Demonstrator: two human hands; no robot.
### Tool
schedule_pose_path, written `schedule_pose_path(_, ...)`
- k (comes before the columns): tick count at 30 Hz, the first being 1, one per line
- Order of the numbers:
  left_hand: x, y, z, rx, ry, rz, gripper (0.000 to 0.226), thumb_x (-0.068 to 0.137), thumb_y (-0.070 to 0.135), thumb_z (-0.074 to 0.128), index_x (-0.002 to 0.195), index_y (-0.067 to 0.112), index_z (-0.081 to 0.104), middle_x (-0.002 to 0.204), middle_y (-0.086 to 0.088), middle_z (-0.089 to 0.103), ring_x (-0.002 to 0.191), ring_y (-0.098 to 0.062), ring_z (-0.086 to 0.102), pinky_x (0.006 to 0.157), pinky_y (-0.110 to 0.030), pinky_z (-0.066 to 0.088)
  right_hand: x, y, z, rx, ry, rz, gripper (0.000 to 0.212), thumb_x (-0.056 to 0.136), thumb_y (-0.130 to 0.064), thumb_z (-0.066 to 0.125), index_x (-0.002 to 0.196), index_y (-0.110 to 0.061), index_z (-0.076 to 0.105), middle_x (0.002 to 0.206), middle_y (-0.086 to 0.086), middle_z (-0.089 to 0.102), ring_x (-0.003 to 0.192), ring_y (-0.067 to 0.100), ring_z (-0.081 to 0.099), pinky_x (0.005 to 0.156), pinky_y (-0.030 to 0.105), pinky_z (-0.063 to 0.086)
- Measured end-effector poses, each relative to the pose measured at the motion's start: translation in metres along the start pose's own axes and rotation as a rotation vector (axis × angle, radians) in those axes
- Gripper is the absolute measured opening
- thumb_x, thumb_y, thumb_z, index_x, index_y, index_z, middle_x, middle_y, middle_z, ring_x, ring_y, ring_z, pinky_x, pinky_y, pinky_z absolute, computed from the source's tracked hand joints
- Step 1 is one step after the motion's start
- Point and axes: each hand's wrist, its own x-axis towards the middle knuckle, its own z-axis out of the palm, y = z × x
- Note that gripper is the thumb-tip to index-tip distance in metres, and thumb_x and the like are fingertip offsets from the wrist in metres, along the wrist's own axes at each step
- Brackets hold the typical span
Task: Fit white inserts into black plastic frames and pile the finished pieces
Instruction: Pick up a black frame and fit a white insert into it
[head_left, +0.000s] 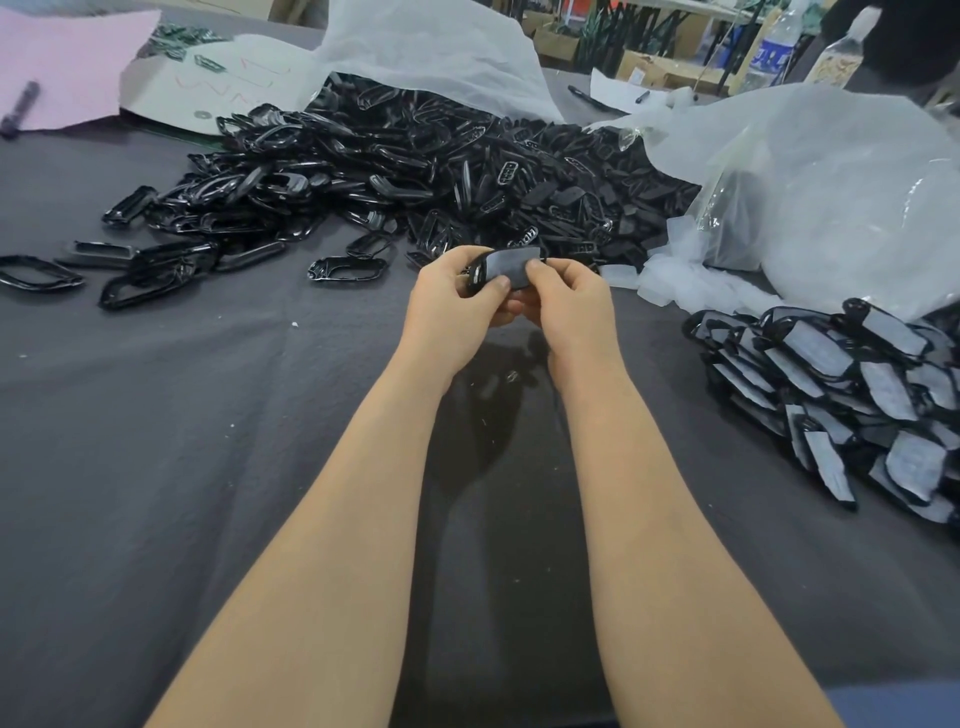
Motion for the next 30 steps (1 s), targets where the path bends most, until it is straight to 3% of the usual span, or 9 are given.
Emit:
schedule_pose_path(6,0.001,0.001,-0.002,-0.012,0.027,-0.01,0.02,0.093,-0.001,0.056,0.106,0.013,0.061,0.081,-0.004,0.069,0.064,-0.006,0.067,0.066,-0.017,0.055,0.001,0.0,-0.002,0.092,-0.026,0.034,0.01,0.092,-0.01,0.059,0.083,-0.015,0.062,0.075,0.006,0.066,0.071,0.018,0.062,0.074,0.032,0.054)
schedule_pose_path(13,-0.001,0.001,0.0,0.023,0.016,-0.006,0.02,0.093,0.001,0.056,0.109,0.012,0.061,0.085,-0.006,0.069,0.067,-0.007,0.067,0.071,-0.022,0.057,0.0,0.0,-0.002,0.077,-0.036,0.008,0.014,0.09,-0.008,0.061,0.079,-0.014,0.06,0.086,0.014,0.065,0.08,0.027,0.059,0.085,0.045,0.053)
schedule_pose_path(18,-0.004,0.005,0.0,-0.004,0.012,-0.006,0.016,0.094,0.008,0.058,0.11,0.01,0.061,0.086,-0.006,0.069,0.067,-0.006,0.068,0.067,-0.02,0.057,0.0,-0.001,-0.006,0.079,-0.066,0.027,0.017,0.089,-0.01,0.063,0.075,-0.019,0.059,0.087,0.011,0.065,0.084,0.026,0.06,0.077,0.037,0.05)
schedule_pose_path(23,-0.006,0.006,0.0,0.003,0.018,0.006,0.012,0.098,0.005,0.052,0.103,0.013,0.059,0.082,-0.005,0.068,0.06,-0.003,0.067,0.06,-0.013,0.052,-0.003,-0.003,-0.006,0.099,-0.073,0.044,0.011,0.09,-0.011,0.063,0.08,-0.016,0.062,0.086,0.009,0.066,0.082,0.023,0.061,0.081,0.038,0.051)
schedule_pose_path(25,-0.005,0.006,0.001,-0.011,0.031,0.006,0.011,0.098,0.005,0.052,0.103,0.011,0.059,0.08,-0.005,0.068,0.06,-0.003,0.067,0.06,-0.014,0.052,-0.005,-0.003,-0.004,0.03,-0.023,-0.024,0.004,0.09,-0.013,0.063,0.088,-0.017,0.062,0.085,0.004,0.067,0.078,0.017,0.063,0.076,0.029,0.052)
schedule_pose_path(27,-0.004,0.006,0.001,-0.027,0.054,0.001,0.011,0.098,0.004,0.052,0.104,0.011,0.058,0.078,-0.003,0.069,0.06,-0.003,0.067,0.06,-0.014,0.052,-0.009,-0.003,-0.001,-0.089,0.075,-0.163,0.013,0.089,-0.015,0.064,0.1,-0.019,0.058,0.086,-0.001,0.065,0.079,0.011,0.062,0.076,0.018,0.049)
schedule_pose_path(30,-0.003,0.005,0.0,-0.009,0.072,0.023,0.013,0.098,0.005,0.052,0.097,0.016,0.058,0.074,-0.001,0.069,0.059,-0.002,0.067,0.06,-0.014,0.053,-0.014,-0.005,0.002,-0.208,0.174,-0.357,0.017,0.088,-0.009,0.062,0.099,-0.016,0.053,0.087,0.001,0.062,0.077,0.008,0.058,0.069,0.008,0.042)
